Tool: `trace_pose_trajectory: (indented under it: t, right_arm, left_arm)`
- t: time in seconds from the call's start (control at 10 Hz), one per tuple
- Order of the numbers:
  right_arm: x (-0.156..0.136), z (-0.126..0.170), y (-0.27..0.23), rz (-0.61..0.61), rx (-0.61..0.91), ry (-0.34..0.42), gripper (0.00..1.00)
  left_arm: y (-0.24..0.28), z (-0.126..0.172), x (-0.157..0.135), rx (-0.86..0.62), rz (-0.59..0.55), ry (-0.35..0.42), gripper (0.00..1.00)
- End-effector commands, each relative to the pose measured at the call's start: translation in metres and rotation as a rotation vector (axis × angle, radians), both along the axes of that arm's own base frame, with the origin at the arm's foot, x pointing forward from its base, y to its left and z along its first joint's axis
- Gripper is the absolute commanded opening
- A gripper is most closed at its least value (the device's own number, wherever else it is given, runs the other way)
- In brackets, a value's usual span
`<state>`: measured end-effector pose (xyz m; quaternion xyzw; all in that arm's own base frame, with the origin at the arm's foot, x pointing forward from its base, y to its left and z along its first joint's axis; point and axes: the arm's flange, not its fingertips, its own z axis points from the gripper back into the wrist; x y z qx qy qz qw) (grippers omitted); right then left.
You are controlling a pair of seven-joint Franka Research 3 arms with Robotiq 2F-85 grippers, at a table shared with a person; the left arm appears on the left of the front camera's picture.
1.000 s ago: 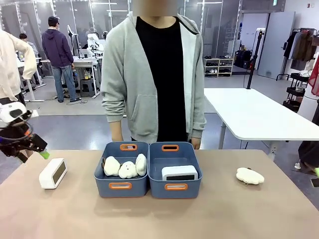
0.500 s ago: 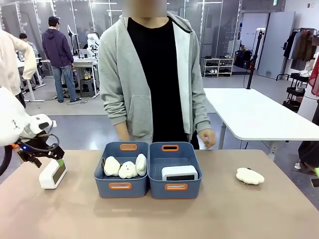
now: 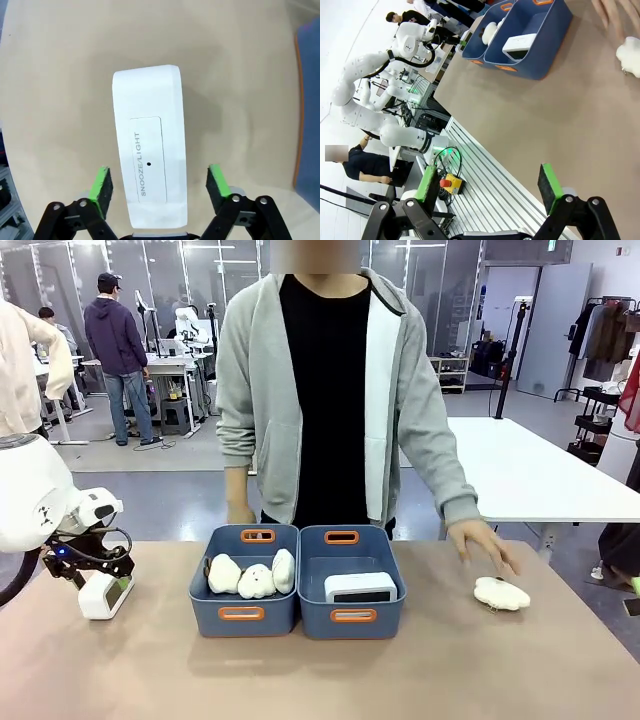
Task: Sort the digital clocks into the basket.
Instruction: Pick up the Digital clock from the table and place it into the empty Plastic storage basket.
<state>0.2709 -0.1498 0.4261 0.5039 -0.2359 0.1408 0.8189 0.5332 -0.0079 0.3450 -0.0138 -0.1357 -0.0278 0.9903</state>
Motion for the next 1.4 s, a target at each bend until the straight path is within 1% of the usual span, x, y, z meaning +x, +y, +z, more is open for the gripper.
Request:
trace_pose_trajectory:
  t: [0.0, 0.1, 0.2, 0.3, 0.4, 0.5, 0.6, 0.7, 0.8, 0.9, 1.0, 1.1, 1.2, 1.3]
  right_arm:
    - [0.000, 0.004, 0.001, -0.007, 0.012, 0.003, 1.00]
    - [0.000, 0.004, 0.001, -0.007, 0.012, 0.003, 1.00]
    - [0.000, 0.004, 0.001, -0.007, 0.012, 0.003, 1.00]
    - [0.000, 0.004, 0.001, -0.007, 0.012, 0.003, 1.00]
    - [0.000, 0.004, 0.001, -0.007, 0.012, 0.003, 1.00]
    - [0.000, 0.004, 0.001, -0.007, 0.012, 0.003, 1.00]
    - [0.000, 0.004, 0.001, -0.007, 0.012, 0.003, 1.00]
    - [0.000, 0.004, 0.001, -0.007, 0.012, 0.003, 1.00]
    - [0.000, 0.004, 0.001, -0.007, 0.012, 0.003, 1.00]
    - [0.000, 0.004, 0.001, -0.007, 0.012, 0.003, 1.00]
    - [0.000, 0.004, 0.001, -0.007, 0.012, 0.003, 1.00]
    - [0.000, 0.004, 0.001, -0.007, 0.012, 0.003, 1.00]
    - [0.000, 0.004, 0.001, -0.007, 0.012, 0.003, 1.00]
    - [0.000, 0.004, 0.001, -0.007, 0.012, 0.003, 1.00]
  left_arm:
    - [-0.002, 0.003, -0.001, 0.014, -0.002, 0.020, 0.40]
    - [-0.005, -0.001, -0.003, 0.021, -0.014, 0.035, 0.00]
    - [-0.006, -0.001, -0.008, 0.000, -0.009, 0.055, 0.35]
    - [-0.006, -0.002, -0.008, 0.004, -0.013, 0.049, 0.00]
    - [-0.006, 0.003, -0.009, -0.006, -0.007, 0.043, 0.00]
    - [-0.007, 0.016, -0.011, -0.077, -0.021, 0.066, 0.00]
    - [-0.004, 0.024, -0.016, -0.079, -0.051, 0.109, 0.00]
    - [0.008, 0.047, -0.027, -0.151, -0.052, 0.151, 0.00]
    - [0.026, 0.072, -0.040, -0.249, -0.062, 0.146, 0.00]
    - [0.047, 0.097, -0.060, -0.386, -0.061, 0.126, 0.00]
    - [0.076, 0.113, -0.089, -0.508, -0.137, 0.120, 0.00]
    - [0.119, 0.124, -0.126, -0.614, -0.143, 0.130, 0.00]
    - [0.154, 0.126, -0.150, -0.693, -0.139, 0.096, 0.00]
    - [0.177, 0.130, -0.168, -0.782, -0.161, 0.024, 0.00]
